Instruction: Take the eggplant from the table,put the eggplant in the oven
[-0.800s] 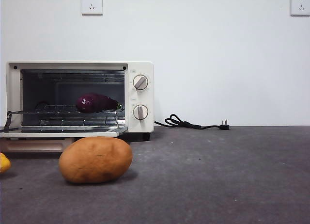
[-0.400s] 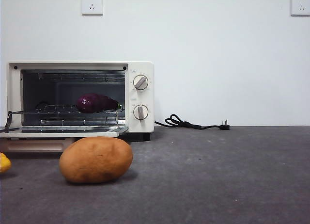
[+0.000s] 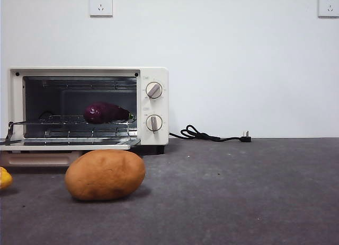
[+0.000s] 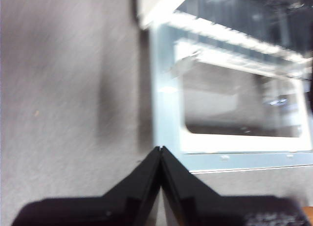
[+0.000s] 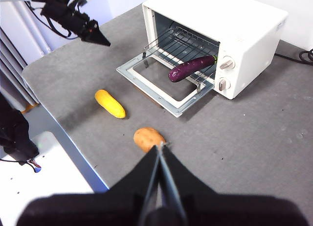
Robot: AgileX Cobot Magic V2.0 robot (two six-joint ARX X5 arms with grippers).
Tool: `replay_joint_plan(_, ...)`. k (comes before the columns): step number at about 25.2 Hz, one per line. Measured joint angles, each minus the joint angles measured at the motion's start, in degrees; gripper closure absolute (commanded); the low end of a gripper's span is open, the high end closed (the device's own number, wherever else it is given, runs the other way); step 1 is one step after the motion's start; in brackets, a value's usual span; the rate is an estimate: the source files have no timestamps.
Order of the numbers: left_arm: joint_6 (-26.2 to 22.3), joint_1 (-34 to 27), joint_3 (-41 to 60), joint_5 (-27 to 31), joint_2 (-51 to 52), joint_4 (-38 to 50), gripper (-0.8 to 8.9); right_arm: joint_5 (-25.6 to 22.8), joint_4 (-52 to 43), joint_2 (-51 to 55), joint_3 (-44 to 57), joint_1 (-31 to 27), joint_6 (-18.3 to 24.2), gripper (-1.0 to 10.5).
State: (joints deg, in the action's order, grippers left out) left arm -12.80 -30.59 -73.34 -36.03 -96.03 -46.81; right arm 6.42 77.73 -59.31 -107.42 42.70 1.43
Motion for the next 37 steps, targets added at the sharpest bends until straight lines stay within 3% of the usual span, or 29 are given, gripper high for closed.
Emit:
replay_joint_plan(14, -1.81, 0.0, 0.0, -0.35, -11.82, 2.82, 8.19, -0.83, -0.02, -0.09, 0.0, 0.0, -3.06, 9.6)
replay_joint_plan(20, -1.81, 0.0, 0.07, -5.81, -15.37, 5.27, 8.19, -3.3, -0.02, -0.09, 0.0, 0.0, -4.04, 9.6)
replay_joint_plan(37, -1.79, 0.0, 0.07, -13.42, -19.98, 7.06, 8.19, -6.29, -0.02, -1.22, 0.0, 0.0, -5.31, 9.6)
